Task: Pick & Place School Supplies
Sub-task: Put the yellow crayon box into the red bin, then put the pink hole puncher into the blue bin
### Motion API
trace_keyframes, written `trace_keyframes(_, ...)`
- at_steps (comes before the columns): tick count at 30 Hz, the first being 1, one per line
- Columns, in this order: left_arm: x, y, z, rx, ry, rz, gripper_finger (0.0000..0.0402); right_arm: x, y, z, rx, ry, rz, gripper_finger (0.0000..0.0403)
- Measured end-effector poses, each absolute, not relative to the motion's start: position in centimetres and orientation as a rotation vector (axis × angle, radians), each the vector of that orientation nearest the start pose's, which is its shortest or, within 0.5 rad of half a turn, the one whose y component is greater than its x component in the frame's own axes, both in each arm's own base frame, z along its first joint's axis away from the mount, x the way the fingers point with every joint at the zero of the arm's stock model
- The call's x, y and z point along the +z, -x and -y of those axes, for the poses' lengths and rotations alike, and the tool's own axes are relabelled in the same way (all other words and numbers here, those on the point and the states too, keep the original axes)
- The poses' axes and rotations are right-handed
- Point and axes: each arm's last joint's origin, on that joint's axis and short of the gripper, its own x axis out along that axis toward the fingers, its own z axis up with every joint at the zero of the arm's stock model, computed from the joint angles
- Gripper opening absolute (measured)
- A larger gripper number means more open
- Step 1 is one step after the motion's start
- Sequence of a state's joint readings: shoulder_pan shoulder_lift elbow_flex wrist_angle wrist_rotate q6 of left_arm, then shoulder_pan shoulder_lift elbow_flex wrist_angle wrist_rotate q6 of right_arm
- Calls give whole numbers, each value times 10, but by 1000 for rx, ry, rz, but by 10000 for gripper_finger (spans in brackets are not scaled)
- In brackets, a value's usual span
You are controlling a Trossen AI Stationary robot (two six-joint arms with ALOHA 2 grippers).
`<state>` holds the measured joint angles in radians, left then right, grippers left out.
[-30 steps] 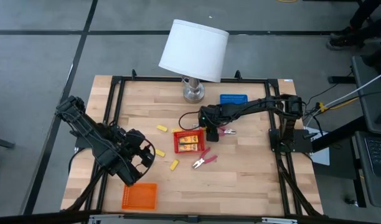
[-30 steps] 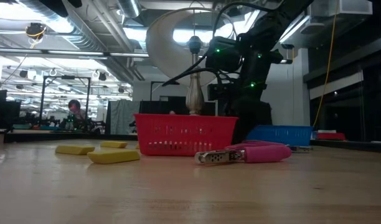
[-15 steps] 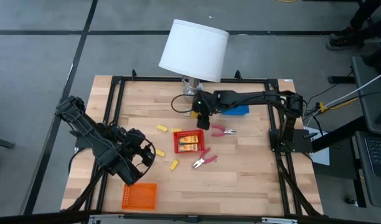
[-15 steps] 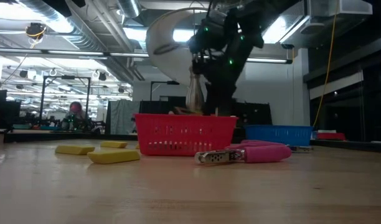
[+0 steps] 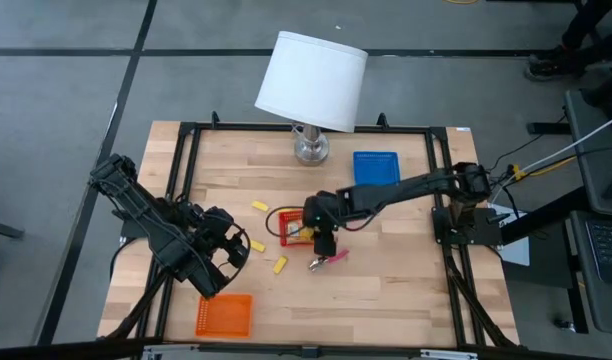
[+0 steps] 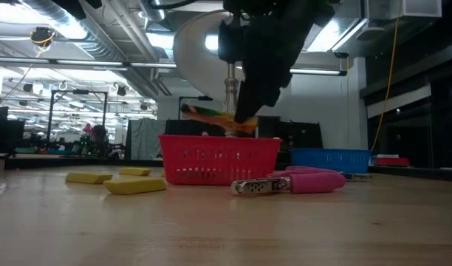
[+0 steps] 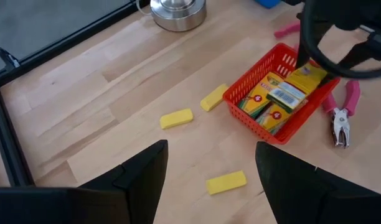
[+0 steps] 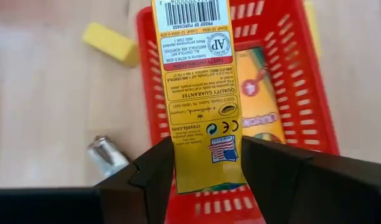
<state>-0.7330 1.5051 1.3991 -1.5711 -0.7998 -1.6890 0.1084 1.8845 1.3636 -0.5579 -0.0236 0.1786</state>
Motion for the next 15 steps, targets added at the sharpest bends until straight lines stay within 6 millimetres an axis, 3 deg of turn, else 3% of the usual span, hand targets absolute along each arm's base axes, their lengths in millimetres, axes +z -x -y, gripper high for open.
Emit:
trace_keyframes(9, 313, -195, 148, 865, 310, -731, 239, 199, -388, -31, -135, -132, -1075, 247)
trace_keyframes(15, 313, -195, 148, 865, 305, -719, 239, 194, -374, -30, -168, -140, -1225, 279)
